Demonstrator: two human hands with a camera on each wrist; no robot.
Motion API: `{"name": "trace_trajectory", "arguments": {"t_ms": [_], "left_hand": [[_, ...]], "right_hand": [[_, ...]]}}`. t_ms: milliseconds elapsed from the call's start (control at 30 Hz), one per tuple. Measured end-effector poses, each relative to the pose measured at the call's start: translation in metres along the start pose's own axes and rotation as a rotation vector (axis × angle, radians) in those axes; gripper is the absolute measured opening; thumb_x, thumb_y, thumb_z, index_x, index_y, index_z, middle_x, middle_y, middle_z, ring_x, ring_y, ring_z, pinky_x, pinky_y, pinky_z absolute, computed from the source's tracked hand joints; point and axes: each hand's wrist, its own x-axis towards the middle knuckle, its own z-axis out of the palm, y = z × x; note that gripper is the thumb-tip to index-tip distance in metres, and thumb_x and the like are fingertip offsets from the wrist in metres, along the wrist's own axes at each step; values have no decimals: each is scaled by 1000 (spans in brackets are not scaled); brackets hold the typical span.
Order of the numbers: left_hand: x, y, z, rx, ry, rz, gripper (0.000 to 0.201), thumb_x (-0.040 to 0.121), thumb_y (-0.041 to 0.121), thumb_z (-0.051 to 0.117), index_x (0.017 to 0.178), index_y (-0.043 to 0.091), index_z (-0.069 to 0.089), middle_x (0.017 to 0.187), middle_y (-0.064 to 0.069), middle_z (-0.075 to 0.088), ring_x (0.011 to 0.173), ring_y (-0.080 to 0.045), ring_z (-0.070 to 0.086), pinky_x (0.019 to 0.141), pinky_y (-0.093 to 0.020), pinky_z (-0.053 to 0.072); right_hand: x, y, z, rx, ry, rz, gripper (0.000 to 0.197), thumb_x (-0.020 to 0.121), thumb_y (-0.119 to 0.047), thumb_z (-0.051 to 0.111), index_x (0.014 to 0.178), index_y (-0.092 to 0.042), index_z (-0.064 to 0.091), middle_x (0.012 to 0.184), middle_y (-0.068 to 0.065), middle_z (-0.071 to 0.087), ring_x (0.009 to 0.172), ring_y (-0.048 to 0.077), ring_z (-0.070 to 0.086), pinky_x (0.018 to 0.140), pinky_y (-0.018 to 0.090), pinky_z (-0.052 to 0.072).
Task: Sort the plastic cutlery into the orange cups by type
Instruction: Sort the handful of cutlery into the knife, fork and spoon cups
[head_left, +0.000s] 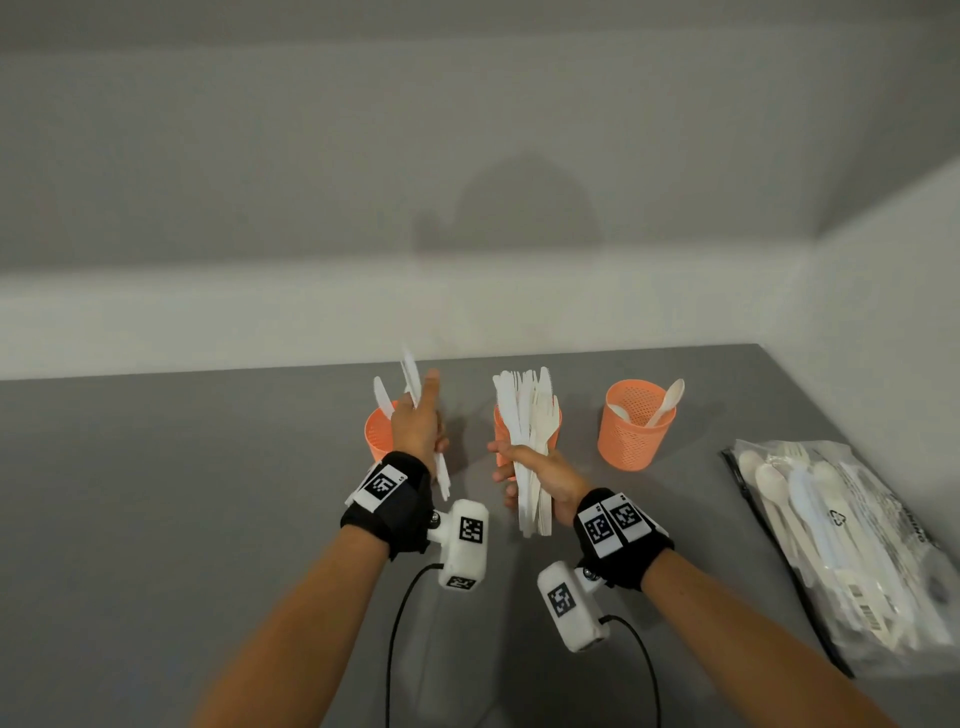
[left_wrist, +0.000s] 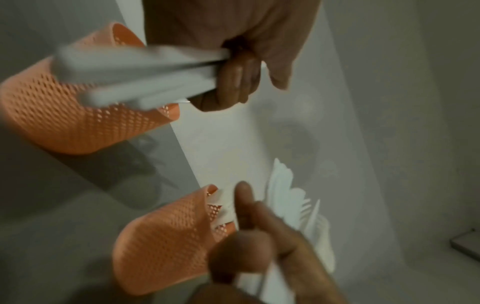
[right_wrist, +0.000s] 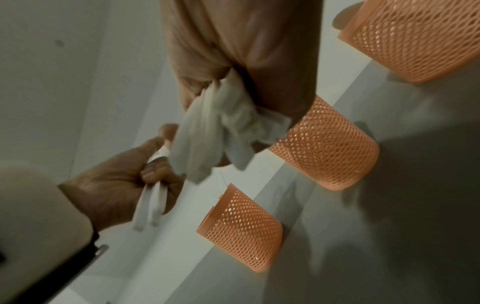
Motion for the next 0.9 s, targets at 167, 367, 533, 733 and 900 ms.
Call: {"name": "trace_trajectory", "arguments": {"t_ms": [167, 367, 533, 733, 900], "left_hand": [[-5, -6, -3, 155, -180, -34, 22, 84, 31, 63, 82, 11, 54, 39, 8, 25, 30, -6, 21, 34, -16, 20], [-13, -7, 7, 253, -330, 55, 34, 83, 31, 66, 60, 13, 48, 37, 7, 42, 28, -5, 30, 33, -15, 23], [-2, -11, 9, 290, -209, 111, 22, 89, 26, 59, 74, 10, 57, 56, 1, 54, 46, -9, 51, 48, -20, 39], [9, -6, 13, 153, -1, 139, 30, 99, 30, 38, 85, 9, 54, 76, -8, 61, 67, -22, 57, 68, -31, 44], [15, 0, 11, 29, 17, 75, 22, 95, 27, 49, 104, 6, 49, 64, -5, 49, 42, -9, 54, 40, -17, 46]], "right_hand": [[5, -2, 3, -44, -30, -21, 11, 91, -21, 55, 98, -18, 63, 57, -1, 49, 38, 8, 41, 44, 20, 41], [10, -4, 11, -92, -106, -11, 7, 91, -20, 57, 97, -16, 58, 53, -3, 53, 37, 7, 42, 43, 20, 41], [13, -9, 8, -32, -98, 24, 9, 92, -24, 54, 98, -20, 59, 69, -2, 71, 48, 7, 58, 50, 19, 50], [12, -13, 5, 30, -128, 44, 17, 95, -18, 46, 106, -21, 59, 77, 0, 73, 61, 13, 68, 57, 23, 54], [14, -9, 1, -62, -37, 18, 13, 90, -24, 57, 100, -16, 61, 60, -1, 59, 43, 8, 44, 42, 19, 43]]}}
